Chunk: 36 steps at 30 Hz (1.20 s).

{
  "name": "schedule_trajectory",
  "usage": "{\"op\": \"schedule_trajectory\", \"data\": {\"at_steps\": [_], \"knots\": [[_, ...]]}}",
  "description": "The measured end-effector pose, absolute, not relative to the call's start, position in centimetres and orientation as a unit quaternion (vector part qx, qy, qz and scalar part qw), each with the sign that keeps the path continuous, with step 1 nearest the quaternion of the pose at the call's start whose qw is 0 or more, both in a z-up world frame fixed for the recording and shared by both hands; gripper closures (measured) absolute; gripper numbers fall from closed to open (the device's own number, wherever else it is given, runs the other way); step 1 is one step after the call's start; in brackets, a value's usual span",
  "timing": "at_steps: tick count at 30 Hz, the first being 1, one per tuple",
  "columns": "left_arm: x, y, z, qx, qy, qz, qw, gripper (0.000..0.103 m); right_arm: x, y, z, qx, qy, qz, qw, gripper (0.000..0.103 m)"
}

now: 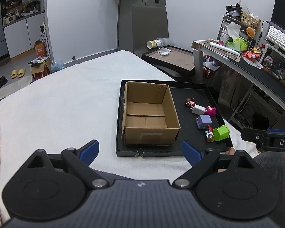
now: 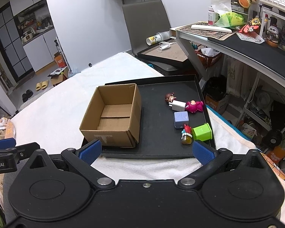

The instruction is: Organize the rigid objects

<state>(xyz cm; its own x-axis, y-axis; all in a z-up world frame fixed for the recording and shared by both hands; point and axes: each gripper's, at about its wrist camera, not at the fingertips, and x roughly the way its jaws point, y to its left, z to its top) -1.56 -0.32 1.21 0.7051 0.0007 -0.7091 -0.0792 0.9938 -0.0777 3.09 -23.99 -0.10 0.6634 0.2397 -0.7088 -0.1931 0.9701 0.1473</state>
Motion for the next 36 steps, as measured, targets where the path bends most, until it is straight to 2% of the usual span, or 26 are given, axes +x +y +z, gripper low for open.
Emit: {"op": "schedule_trajectory", "data": {"at_steps": [24,36], "knots": [[0.4,0.6,-0.1,-0.058,0.401,0.022,0.914,0.010,4.1,-24.7,-0.9,0.053,0.384,0.111,0.915,0.000],[2.6,1.5,-1.6,-0.061,0.418,0.031,0.906,0.010,7.0,-26.0,-2.6,0.061,0.405,0.084,0.909,0.000]]}}
